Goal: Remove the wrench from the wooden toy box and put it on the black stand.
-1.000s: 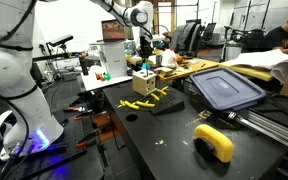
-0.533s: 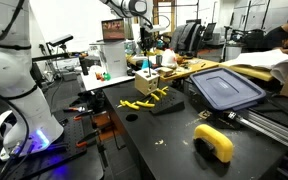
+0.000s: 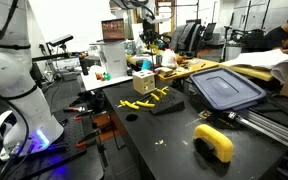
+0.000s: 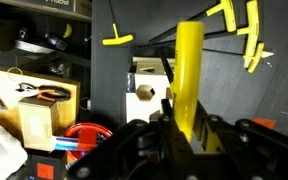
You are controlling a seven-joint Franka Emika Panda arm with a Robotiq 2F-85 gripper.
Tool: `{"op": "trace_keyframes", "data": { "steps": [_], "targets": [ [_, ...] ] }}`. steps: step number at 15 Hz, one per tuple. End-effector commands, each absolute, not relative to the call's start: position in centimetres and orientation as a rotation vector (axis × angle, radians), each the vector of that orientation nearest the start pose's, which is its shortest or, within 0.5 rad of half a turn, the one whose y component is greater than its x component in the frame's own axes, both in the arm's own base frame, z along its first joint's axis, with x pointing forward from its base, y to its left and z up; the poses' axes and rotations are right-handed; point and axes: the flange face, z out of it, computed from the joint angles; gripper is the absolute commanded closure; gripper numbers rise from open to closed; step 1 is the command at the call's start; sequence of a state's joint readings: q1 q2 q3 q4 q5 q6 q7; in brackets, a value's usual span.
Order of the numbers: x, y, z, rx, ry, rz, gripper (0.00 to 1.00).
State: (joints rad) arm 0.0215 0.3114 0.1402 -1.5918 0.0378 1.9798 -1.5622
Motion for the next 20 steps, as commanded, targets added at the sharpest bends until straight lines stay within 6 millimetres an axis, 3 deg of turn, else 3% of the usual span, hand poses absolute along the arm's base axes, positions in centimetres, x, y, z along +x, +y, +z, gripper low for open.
{"op": "trace_keyframes", "data": {
  "steps": [1, 10, 14, 20],
  "targets": [
    [66.3, 8.4, 47.6, 2.135, 2.279, 0.155, 0.94],
    [69.2, 4.1, 41.0, 2.289, 2.116, 0.004, 0.94],
    [69.0, 1.3, 39.0, 2.335, 2.132, -0.034, 0.94],
    [68.0, -2.8, 38.9, 2.378, 2.074, -0.03, 0.94]
  ]
}}
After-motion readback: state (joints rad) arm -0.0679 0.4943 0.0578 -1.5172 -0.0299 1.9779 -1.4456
